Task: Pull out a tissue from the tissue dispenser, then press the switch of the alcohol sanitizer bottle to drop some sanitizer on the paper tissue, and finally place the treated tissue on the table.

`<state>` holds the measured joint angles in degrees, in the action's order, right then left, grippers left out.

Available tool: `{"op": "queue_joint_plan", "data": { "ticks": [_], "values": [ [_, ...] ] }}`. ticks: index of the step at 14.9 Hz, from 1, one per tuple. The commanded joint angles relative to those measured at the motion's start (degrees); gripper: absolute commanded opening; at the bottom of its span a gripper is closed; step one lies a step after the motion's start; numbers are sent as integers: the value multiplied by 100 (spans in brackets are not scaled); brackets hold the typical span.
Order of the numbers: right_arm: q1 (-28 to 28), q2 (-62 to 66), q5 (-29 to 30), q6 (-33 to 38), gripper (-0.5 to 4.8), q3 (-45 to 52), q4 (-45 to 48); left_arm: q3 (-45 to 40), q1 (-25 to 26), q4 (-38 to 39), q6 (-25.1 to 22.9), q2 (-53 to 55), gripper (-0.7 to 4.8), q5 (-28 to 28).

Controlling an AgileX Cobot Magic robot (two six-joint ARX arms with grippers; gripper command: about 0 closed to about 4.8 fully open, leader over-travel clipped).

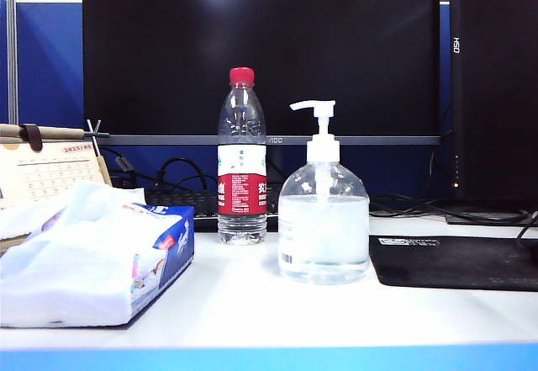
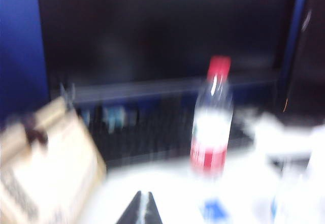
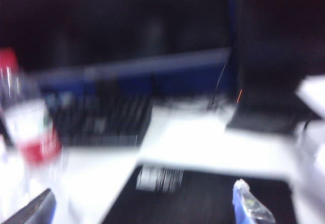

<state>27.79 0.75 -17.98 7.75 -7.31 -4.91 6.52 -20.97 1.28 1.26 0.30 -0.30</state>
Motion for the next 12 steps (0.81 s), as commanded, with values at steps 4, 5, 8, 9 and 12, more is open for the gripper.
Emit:
{"op": "queue_joint_plan", "data": {
  "ticks": [4,5,8,9,12],
  "values": [
    [13,-61,162,448,479,188,7,-345,-2,83,92,-4,-3,15],
    [13,-61,162,448,479,188,-2,-345,-2,101,94,-4,-3,20],
    [20,-61,173,472,479,188,-2,-345,-2,127,98,-4,-3,42],
    [20,-61,317,743,479,188,11,-348,-2,131,278,-4,-3,57],
    [20,-61,1458,1287,479,188,225,-579,-2,896,1143,-4,95,55]
  ]
}}
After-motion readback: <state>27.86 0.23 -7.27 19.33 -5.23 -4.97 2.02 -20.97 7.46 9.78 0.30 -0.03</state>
